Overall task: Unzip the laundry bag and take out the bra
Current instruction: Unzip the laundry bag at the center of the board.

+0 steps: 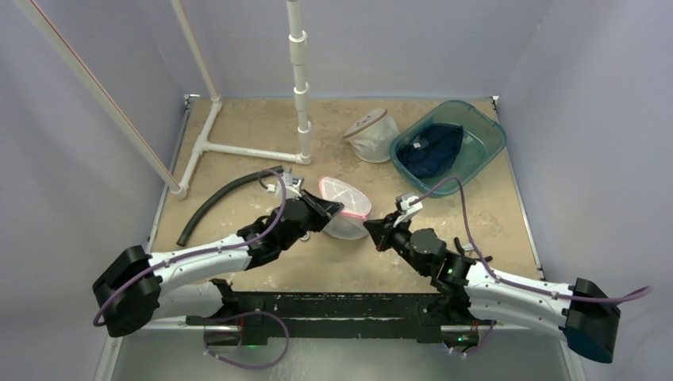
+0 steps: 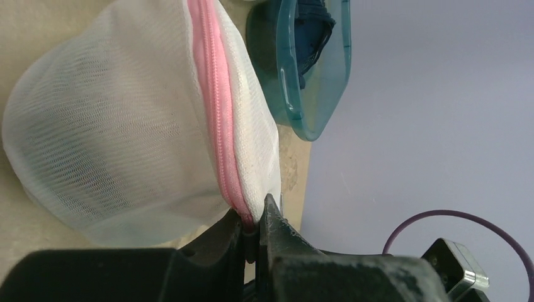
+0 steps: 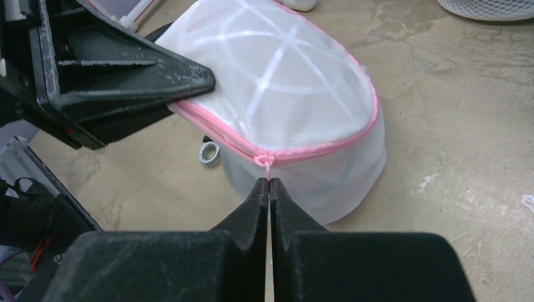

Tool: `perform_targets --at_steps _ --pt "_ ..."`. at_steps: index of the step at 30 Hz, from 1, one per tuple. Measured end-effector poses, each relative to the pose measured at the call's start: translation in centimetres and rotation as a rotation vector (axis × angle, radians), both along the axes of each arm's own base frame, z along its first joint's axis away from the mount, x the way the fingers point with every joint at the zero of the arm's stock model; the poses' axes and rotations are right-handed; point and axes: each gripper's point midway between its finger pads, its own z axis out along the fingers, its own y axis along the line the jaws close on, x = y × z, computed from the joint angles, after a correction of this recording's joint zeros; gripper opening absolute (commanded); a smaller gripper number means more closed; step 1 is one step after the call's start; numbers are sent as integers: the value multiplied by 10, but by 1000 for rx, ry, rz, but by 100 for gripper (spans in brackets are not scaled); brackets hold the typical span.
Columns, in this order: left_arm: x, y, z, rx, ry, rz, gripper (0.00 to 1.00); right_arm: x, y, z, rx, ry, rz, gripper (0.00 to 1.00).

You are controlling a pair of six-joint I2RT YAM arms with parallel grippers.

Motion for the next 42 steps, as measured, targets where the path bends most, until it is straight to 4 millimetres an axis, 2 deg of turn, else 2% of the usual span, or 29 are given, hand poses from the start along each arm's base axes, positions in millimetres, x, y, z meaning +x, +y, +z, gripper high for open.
perform_targets --at_steps 3,7,14,15,16,18,23,27,31,36,42 --pt "6 17 0 7 -9 -11 0 0 3 -2 -6 -1 11 0" --pt "7 39 -10 33 -6 -36 0 2 7 -6 -17 -1 15 0" --pt "3 55 -16 55 -10 -87 0 4 9 -26 -72 31 15 0" --pt "1 56 -17 56 -9 -97 0 4 10 -27 -75 29 18 10" --pt "0 56 -19 60 -8 -106 0 5 12 -27 -74 25 22 28" --pt "-3 56 -21 62 -3 -122 0 3 17 -23 -58 16 47 43" --pt "-5 55 -21 59 -3 -141 0 -6 30 -11 -23 -16 138 51" --pt "-6 55 -19 54 -8 -147 0 -13 41 -7 -3 -30 210 51" --pt "-8 54 -17 53 -13 -160 0 -14 47 -24 -29 4 251 44" --pt "-11 54 -13 50 -25 -171 0 -11 49 -38 -54 32 256 46" --pt "-14 56 -14 59 -21 -178 0 -4 50 -36 -47 30 248 48"
